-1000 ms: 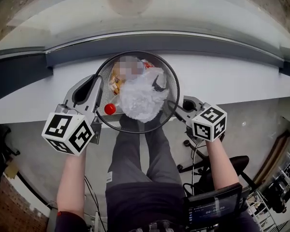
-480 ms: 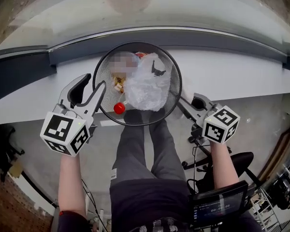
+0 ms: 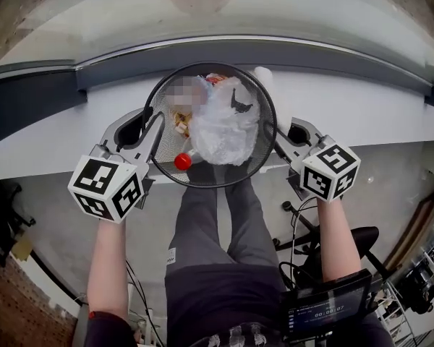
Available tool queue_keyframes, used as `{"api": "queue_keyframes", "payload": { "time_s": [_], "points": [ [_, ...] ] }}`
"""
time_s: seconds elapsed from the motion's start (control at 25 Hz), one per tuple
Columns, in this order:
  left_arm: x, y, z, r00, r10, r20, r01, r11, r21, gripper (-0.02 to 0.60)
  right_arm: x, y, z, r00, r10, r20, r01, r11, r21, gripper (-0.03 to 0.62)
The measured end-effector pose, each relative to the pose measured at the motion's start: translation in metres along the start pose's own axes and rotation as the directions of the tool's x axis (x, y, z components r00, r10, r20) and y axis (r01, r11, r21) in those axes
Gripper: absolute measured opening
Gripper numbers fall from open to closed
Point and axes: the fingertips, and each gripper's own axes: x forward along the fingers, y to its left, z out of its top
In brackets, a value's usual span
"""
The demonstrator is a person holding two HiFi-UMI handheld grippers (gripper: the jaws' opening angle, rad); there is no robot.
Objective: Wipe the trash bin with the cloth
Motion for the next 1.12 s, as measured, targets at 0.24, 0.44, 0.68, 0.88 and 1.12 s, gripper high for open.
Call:
{"api": "queue_keyframes", "payload": {
  "time_s": [0.24,0.44,0.68,0.88,1.12],
  "points": [
    [0.009,0.000,0.004,0.999,0.031,0.022,-0.032,0.999,0.041,0.012,-0.012,0.032,-0.063,0.995,0.068,-0.067,-0.058,0.989,0.133,0.063],
    [0.019,-0.009,0.010,1.000,0.019,0.006,-0.019,0.999,0.035,0.012,-0.012,0.052,-0.090,0.990,0.100,-0.103,-0.079,0.979,0.187,0.063],
    [-0.002,0.010,0.001,0.988,0.101,0.114,-0.057,0.941,-0.334,0.023,-0.005,0.082,-0.085,0.974,0.172,-0.147,-0.160,0.983,0.090,0.063],
    [-0.017,0.004,-0.014,0.985,0.140,0.105,-0.097,0.936,-0.338,0.049,-0.017,0.048,-0.050,0.993,0.095,-0.065,-0.090,0.993,0.075,0.063],
    [-0.011,0.003,0.019,1.000,-0.007,0.026,0.006,1.000,0.023,0.139,-0.017,0.003,0.014,0.999,-0.031,0.019,0.032,0.999,-0.042,0.063]
  ]
}}
